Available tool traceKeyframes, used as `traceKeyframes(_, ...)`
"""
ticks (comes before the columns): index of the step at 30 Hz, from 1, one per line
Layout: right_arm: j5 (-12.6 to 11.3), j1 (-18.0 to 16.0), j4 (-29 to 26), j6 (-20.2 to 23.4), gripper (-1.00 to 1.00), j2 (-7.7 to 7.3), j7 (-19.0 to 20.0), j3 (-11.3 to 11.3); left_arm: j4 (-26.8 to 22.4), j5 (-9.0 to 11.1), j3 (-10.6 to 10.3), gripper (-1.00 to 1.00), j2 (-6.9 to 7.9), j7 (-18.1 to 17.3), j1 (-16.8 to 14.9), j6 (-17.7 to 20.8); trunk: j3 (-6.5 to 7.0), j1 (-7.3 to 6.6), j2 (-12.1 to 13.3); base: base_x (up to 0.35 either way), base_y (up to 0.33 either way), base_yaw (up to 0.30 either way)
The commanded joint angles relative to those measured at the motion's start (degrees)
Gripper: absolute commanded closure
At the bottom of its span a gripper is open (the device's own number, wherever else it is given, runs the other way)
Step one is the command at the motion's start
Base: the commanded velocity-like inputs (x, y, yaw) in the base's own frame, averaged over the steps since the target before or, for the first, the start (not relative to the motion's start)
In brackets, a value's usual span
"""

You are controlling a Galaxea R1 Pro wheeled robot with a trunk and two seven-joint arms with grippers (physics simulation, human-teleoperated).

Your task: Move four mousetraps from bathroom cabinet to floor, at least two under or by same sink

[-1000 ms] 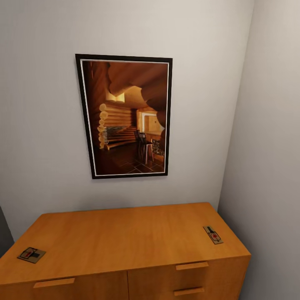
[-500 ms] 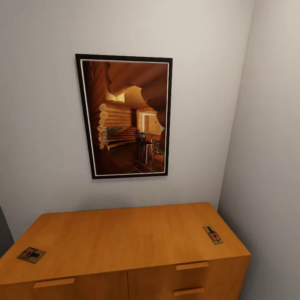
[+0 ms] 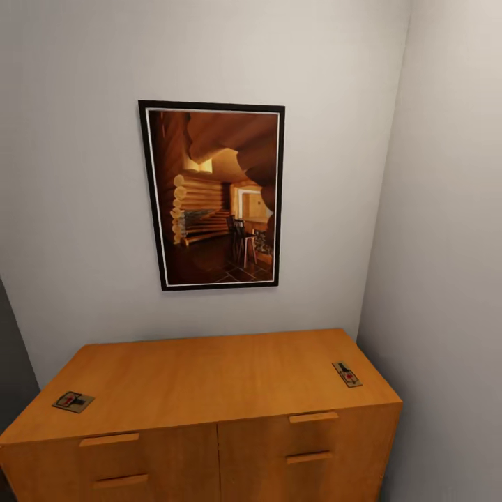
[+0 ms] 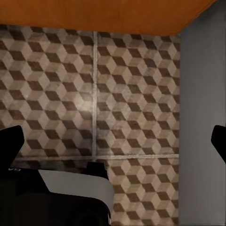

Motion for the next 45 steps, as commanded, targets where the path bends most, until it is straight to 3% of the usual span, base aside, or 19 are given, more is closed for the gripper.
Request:
traceKeyframes(1, 0.54, -0.05, 0.07, -0.19, -1.0, 0.03, -0.21, -0.49, -0.04, -0.51, 0.49, -1.0, -0.02, -0.19, -0.03, 0.15, -0.1, -0.02, -0.08, -0.33, 0.0, 0.0)
traceKeyframes(17, 0.54, -0.05, 0.06, -0.06, -1.0, 0.04, -0.22, -0.5, 0.24, -0.38, 0.92, -1.0, -0.01, -0.36, -0.03, 0.11, -0.1, -0.02, -0.08, -0.221, 0.0, 0.0)
traceKeyframes(24, 0.68, -0.11, -2.88, 3.33, -1.0, -0.12, -0.4, -0.75, -2.58, -1.03, 0.49, -1.0, -0.25, -0.35, -0.1, 0.31, -0.1, -0.02, -0.08, -0.016, 0.0, 0.0)
traceKeyframes(29, 0.59, -0.13, -11.64, 10.01, -1.0, 0.01, -0.31, -0.81, -10.75, -1.73, 0.28, -1.0, -1.34, -0.42, -0.17, 2.58, -0.1, -0.02, -0.08, -0.004, 0.0, 0.0)
traceKeyframes(34, 0.0, -0.14, -25.55, 20.48, -1.0, 0.3, 0.13, -1.0, -24.54, -2.95, -0.13, -1.0, -2.64, -0.93, -0.19, 11.8, -0.1, -0.02, -0.08, -0.001, 0.0, 0.0)
traceKeyframes(35, -0.09, -0.14, -29.86, 23.48, -1.0, 0.44, 0.7, -1.07, -29.38, -3.14, -0.82, -1.0, -2.86, -1.68, -0.2, 14.9, -0.1, -0.02, -0.08, 0.0, 0.0, 0.0)
traceKeyframes(37, -0.15, -0.14, -33.77, 26.02, -1.0, 0.55, 1.56, -1.13, -34.09, -3.26, -1.96, -1.0, -3.0, -2.87, -0.2, 17.57, -0.1, -0.02, -0.08, 0.0, 0.0, 0.0)
traceKeyframes(45, -0.24, -0.14, -45.78, 34.74, -1.0, 0.65, 5.69, -1.25, -49.67, -3.01, -7.62, -1.0, -3.24, -7.65, -0.2, 26.06, -0.1, -0.02, -0.08, 0.0, 0.0, 0.0)
